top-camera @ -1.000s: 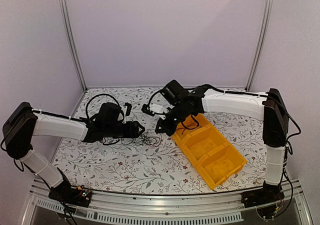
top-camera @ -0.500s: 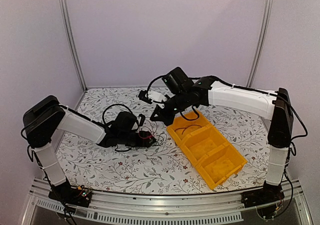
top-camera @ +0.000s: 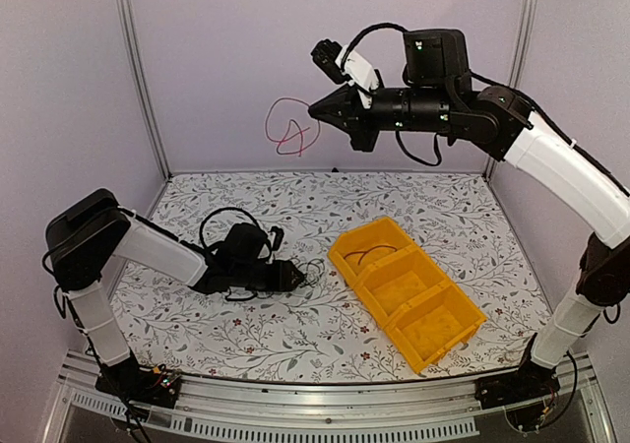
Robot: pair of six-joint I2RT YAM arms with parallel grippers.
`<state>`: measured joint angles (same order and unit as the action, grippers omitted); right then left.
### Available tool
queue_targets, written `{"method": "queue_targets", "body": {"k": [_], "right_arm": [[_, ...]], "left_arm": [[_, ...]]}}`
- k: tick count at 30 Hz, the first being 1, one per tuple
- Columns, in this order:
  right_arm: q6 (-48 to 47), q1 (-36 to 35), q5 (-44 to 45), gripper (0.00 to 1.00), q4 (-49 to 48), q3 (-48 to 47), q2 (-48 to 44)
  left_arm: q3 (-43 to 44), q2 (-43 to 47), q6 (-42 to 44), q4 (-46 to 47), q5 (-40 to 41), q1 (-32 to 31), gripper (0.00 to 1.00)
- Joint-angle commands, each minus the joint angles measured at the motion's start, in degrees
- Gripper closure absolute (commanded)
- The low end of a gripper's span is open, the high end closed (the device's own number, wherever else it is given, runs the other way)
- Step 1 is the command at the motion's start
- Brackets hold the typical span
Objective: Untangle the cables
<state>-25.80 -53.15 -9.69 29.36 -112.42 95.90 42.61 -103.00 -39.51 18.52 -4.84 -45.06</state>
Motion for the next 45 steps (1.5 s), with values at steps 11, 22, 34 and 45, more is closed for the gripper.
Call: {"method": "queue_targets", "body": {"k": [11,22,34,45], "right_arm": [[-2.06,2.77,2.02,1.0,-4.18,23.77,-4.84],[-0.25,2.78,1.27,1.0,-4.7,25.74,-3.72],[1.64,2.54,-3.8,1.0,-1.75,21.05,-0.42],[1.81,2.43,-9.86,1.0,0.19,20.86,-4.25]], "left_arm": [[-3.68,24.67,5.13,-9.4,9.28,-0.5,0.34],[-7.07,38.5,6.53,0.91,5.3,-1.44,0.12],[4.72,19.84,3.08,2.52,5.53,-3.54,0.13],[7.44,7.21,-3.36,2.62,10.2,0.84,0.17]]}}
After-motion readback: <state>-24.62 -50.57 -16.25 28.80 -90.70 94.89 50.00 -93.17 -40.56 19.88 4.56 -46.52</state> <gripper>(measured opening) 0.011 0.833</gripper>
